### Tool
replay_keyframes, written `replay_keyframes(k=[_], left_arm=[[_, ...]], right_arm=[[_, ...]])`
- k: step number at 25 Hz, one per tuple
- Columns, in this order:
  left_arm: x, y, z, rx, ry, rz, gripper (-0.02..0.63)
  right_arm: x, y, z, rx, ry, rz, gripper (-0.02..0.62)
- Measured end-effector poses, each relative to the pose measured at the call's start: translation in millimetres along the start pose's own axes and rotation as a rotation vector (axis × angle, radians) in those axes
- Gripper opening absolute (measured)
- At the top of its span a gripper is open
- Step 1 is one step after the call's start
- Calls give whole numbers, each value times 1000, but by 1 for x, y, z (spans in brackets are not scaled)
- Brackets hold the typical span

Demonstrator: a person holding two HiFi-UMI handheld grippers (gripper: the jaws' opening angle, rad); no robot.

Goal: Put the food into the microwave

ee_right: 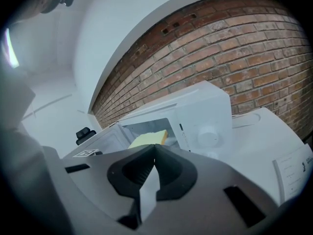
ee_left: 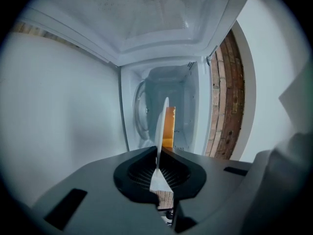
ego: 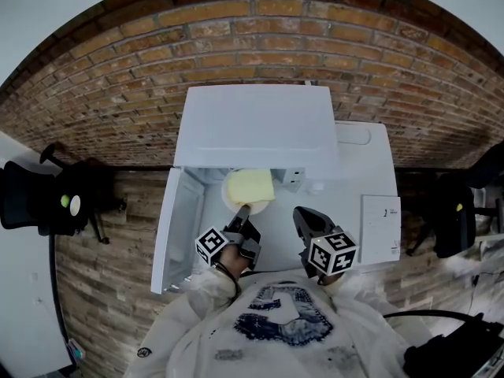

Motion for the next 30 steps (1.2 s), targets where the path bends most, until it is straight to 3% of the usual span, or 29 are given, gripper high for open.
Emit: replay_keyframes(k=[23,30], left_arm=[[43,45,46,-68,80,-60,20],[46,51,57,-76,73,-81,21]], right_arm=[[-25,7,8,59,1,-27,14],[-26,7,11,74,7,-37,14]])
Point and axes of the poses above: the fingertips, and each gripper's own axes: z forward along the fingers, x to its left, y out of its top, the point moved 5 cm from there along -z, backward along the fingers, and after that the axes turned 8 degrees about x, right-handed, at the moved point
